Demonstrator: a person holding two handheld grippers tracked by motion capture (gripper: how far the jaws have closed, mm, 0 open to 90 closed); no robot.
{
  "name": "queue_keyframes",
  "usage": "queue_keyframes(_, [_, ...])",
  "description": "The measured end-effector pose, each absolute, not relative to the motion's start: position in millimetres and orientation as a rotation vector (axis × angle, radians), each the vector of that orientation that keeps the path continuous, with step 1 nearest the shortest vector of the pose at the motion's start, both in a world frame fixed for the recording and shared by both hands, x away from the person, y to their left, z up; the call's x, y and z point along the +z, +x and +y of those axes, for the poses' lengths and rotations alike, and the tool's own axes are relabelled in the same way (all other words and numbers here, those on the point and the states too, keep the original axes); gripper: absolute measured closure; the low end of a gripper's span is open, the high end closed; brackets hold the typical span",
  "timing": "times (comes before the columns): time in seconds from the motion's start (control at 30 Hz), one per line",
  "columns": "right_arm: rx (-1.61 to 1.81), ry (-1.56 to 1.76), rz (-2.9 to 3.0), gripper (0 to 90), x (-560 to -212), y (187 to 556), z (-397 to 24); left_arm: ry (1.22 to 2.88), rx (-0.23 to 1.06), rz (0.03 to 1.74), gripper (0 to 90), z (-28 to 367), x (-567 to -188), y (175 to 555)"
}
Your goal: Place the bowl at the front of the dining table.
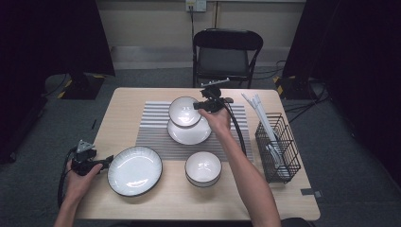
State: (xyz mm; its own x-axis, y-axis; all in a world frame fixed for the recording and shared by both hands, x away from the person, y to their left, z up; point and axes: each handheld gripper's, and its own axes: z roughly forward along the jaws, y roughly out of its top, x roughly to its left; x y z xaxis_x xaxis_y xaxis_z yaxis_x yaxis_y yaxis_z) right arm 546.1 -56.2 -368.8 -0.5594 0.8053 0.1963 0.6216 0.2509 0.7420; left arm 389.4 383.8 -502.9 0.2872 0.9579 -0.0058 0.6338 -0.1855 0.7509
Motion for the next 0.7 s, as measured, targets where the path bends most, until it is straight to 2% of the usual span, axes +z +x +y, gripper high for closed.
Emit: queue_keyframes(0.7, [1.097,1.462,2.277,81.9,-397.5,570.1,-58.6,1.911,0.632,1.42,21.1,384.2,-502.8,389.6])
